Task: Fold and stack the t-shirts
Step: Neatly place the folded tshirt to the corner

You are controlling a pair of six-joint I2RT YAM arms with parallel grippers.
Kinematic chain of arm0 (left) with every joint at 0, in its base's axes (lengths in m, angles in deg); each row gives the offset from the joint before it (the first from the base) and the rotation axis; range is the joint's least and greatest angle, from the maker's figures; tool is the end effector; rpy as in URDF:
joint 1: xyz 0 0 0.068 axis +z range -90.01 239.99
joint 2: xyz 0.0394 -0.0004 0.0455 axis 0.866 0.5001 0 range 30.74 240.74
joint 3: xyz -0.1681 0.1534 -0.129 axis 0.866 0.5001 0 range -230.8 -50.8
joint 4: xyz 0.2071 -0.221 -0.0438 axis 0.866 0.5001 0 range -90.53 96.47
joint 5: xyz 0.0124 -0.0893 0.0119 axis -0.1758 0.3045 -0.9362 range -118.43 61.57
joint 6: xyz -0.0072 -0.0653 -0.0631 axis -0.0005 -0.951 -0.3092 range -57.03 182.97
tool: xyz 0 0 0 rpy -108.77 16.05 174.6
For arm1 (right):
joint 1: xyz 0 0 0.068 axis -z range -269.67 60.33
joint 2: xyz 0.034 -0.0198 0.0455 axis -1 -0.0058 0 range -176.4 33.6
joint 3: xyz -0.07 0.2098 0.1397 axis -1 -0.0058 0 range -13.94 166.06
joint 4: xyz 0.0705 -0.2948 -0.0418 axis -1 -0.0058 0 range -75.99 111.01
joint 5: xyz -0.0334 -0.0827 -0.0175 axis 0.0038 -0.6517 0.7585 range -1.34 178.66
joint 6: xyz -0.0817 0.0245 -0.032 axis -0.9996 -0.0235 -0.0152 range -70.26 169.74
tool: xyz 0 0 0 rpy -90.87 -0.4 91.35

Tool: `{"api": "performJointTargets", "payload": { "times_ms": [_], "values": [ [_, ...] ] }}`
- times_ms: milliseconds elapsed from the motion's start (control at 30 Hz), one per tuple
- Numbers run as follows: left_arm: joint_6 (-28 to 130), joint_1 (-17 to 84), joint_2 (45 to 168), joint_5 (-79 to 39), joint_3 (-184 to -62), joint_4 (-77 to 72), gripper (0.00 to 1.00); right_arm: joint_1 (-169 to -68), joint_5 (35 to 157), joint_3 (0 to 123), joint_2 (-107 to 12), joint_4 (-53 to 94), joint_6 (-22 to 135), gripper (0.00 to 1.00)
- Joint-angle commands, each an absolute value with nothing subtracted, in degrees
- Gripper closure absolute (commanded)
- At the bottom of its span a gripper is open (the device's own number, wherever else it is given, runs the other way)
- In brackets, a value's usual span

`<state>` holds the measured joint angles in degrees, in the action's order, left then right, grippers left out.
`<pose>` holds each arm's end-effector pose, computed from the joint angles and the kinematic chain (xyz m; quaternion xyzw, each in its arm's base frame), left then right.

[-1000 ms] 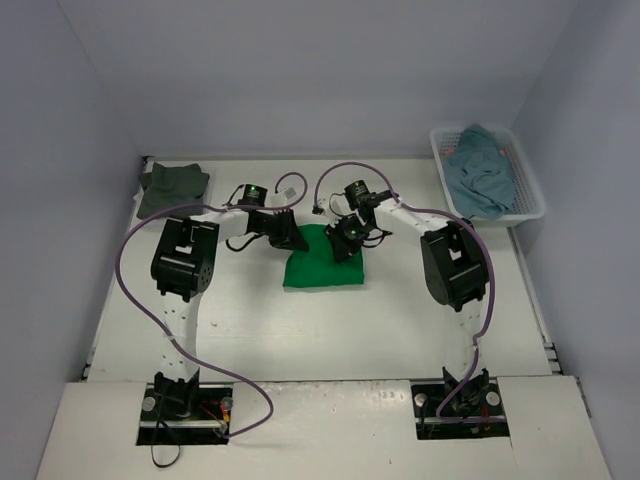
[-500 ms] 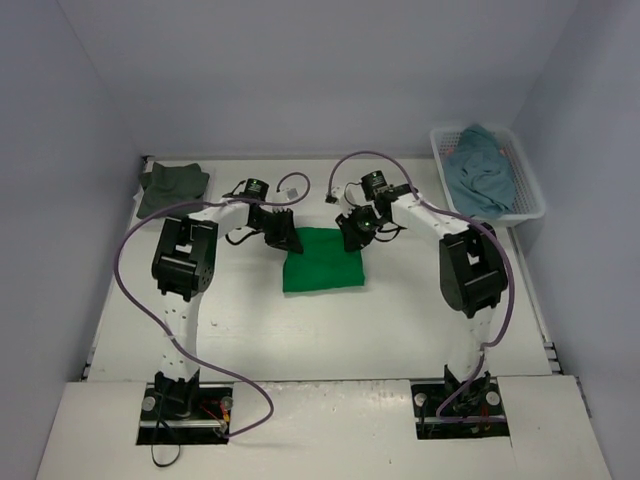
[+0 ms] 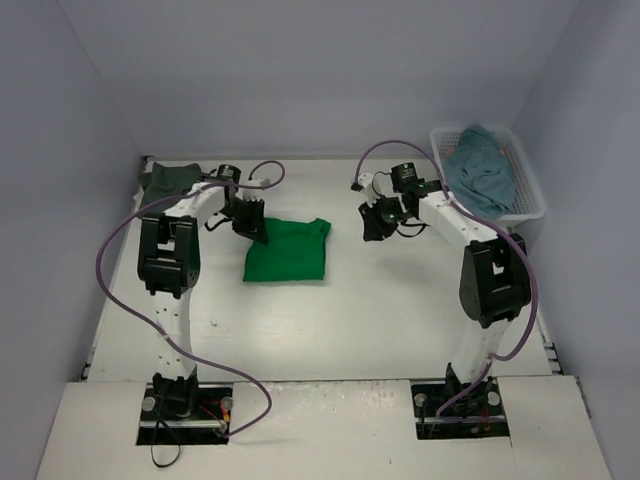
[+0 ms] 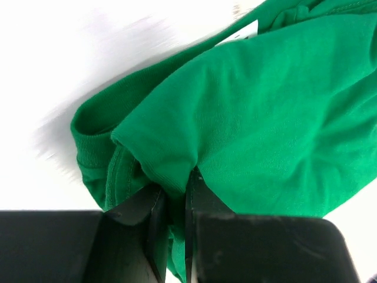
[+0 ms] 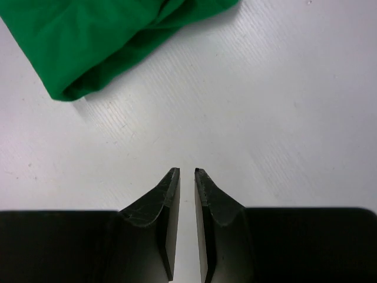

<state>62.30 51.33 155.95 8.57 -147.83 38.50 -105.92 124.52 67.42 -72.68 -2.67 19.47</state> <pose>0.4922 -0.1247 0.1064 0.1274 0.9230 -0.3252 0.1615 0.4412 0.1784 0.1820 -0.4515 0.7747 0.2448 0.3689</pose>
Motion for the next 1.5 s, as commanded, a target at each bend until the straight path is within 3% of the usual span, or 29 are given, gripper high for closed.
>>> {"api": "performJointTargets", "payload": {
  "times_ms": [0, 667, 1467],
  "values": [
    [67.71, 51.99, 149.04, 4.19, -152.12, 42.71, 1.0, -105.84, 126.89, 66.66, -68.36, -2.81, 18.53, 0.87],
    [80.45, 54.81, 144.56, -13.21, -166.19, 51.41, 1.0, -105.4, 128.48, 65.51, -66.07, -2.81, 18.53, 0.89],
    [85.9, 62.19, 150.7, -17.62, -187.19, 59.85, 1.0, -104.88, 129.88, 65.07, -66.15, -2.72, 18.62, 0.89]
  ]
}}
